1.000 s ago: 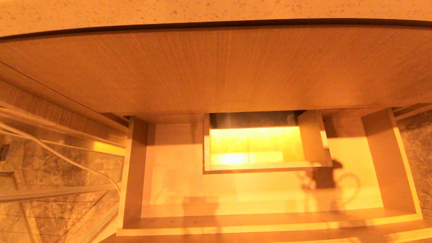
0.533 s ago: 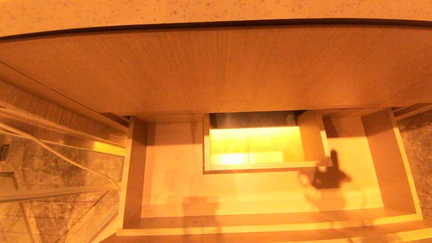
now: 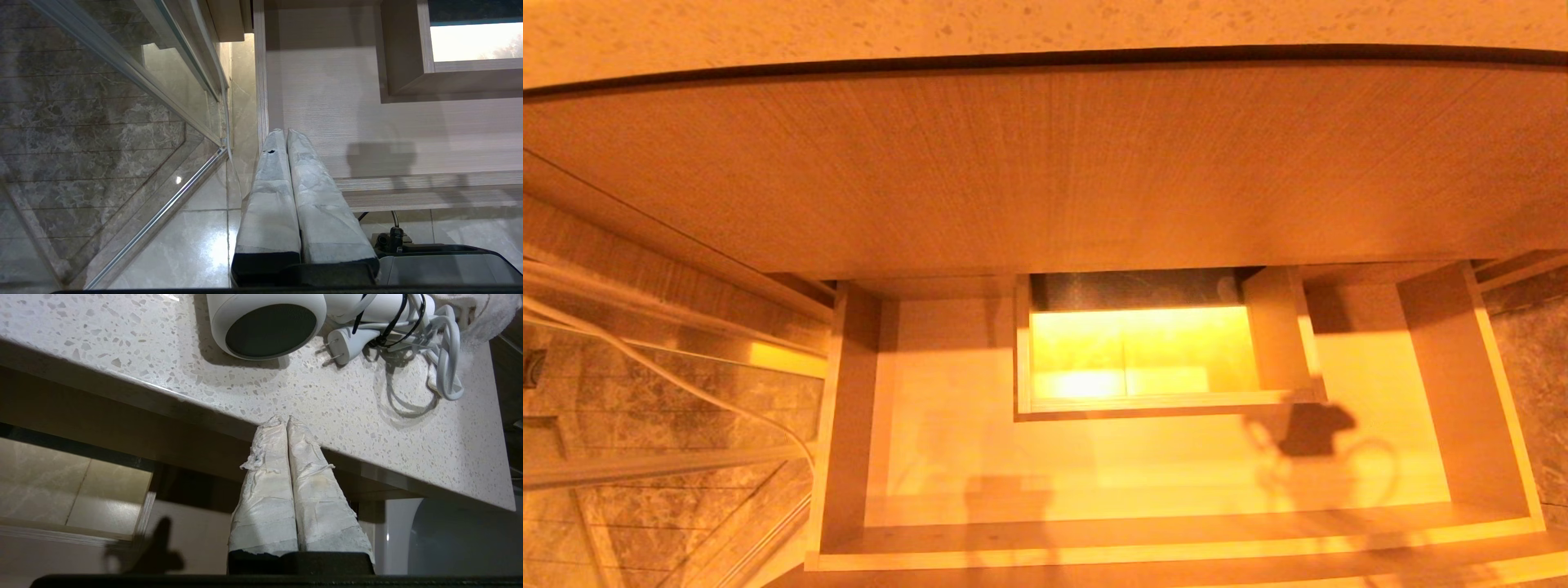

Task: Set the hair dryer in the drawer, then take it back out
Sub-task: Pick up the hairdryer

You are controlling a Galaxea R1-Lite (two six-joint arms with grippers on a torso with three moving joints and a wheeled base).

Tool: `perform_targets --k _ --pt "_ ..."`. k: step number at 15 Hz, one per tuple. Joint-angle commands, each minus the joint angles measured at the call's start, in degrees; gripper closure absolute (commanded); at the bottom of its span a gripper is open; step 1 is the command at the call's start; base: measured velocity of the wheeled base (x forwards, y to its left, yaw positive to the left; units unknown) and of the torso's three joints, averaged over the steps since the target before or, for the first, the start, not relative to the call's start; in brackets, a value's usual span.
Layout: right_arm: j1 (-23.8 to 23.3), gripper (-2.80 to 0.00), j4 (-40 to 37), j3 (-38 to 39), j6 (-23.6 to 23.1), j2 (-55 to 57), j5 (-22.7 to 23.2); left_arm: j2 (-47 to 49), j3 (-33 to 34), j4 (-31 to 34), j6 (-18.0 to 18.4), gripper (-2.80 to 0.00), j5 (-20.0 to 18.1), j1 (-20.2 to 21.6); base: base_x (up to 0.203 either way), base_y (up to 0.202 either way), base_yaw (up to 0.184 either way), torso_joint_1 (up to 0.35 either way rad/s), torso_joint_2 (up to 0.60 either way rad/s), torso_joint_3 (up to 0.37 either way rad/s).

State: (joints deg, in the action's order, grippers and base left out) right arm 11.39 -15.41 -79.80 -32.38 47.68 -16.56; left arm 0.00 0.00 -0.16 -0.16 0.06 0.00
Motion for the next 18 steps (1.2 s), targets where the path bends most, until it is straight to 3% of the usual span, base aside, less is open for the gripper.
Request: perform_targets --k 1,6,18 --pt "0.6 0.00 0.0 -0.2 -0.2 -0.5 0.0 0.0 0.0 0.0 0.0 0.00 0.0 0.0 0.000 0.000 0.000 0.000 0.00 0.000" --pt "1.1 0.00 0.3 -0.2 -1.4 2.0 -0.2 0.0 0.0 0.0 0.0 0.00 0.0 0.0 0.000 0.000 0.000 0.000 0.00 0.000" --pt "1.1 0.00 10.7 0.6 -2.7 7.6 -0.5 0.0 0.0 0.0 0.0 0.00 0.0 0.0 0.000 0.000 0.000 0.000 0.00 0.000"
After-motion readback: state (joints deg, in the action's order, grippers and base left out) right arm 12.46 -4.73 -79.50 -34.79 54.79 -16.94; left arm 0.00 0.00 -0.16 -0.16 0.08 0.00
